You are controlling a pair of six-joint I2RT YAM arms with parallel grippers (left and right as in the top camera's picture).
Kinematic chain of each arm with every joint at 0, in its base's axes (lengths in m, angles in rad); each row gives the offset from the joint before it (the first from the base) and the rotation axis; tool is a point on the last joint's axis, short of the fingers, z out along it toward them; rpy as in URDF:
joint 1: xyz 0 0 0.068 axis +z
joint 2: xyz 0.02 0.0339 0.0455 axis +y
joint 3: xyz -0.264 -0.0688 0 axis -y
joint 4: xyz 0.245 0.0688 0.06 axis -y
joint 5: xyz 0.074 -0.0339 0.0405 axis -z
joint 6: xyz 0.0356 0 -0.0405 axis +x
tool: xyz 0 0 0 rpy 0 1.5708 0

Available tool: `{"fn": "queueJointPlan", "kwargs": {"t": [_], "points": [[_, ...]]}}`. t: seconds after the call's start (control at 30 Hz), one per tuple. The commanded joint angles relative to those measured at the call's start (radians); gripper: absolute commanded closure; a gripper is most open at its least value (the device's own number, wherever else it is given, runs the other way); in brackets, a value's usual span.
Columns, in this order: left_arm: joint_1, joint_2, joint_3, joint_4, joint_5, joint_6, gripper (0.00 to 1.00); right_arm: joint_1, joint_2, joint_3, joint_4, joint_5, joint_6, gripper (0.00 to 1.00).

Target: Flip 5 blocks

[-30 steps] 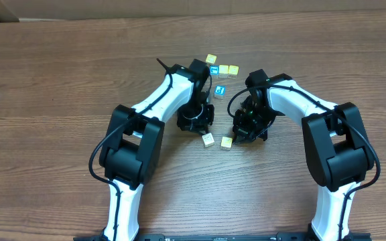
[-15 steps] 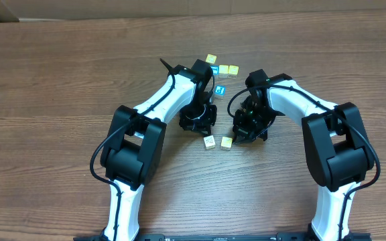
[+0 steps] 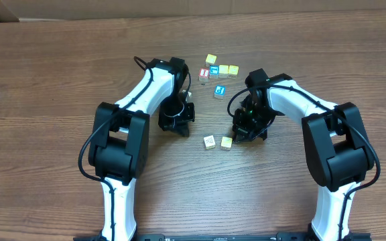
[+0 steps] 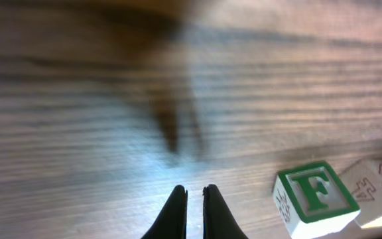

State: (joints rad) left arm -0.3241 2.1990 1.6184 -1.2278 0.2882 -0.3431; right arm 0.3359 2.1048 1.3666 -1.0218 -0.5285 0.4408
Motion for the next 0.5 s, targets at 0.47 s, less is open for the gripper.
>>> {"fn": "queueJointPlan", "kwargs": {"t": [0.47], "points": [[-0.105, -0.008, 0.005, 0.053, 0.072, -0.001, 0.96, 0.048, -0.008, -0.006, 0.018, -0.027, 0.005, 0.96]]}}
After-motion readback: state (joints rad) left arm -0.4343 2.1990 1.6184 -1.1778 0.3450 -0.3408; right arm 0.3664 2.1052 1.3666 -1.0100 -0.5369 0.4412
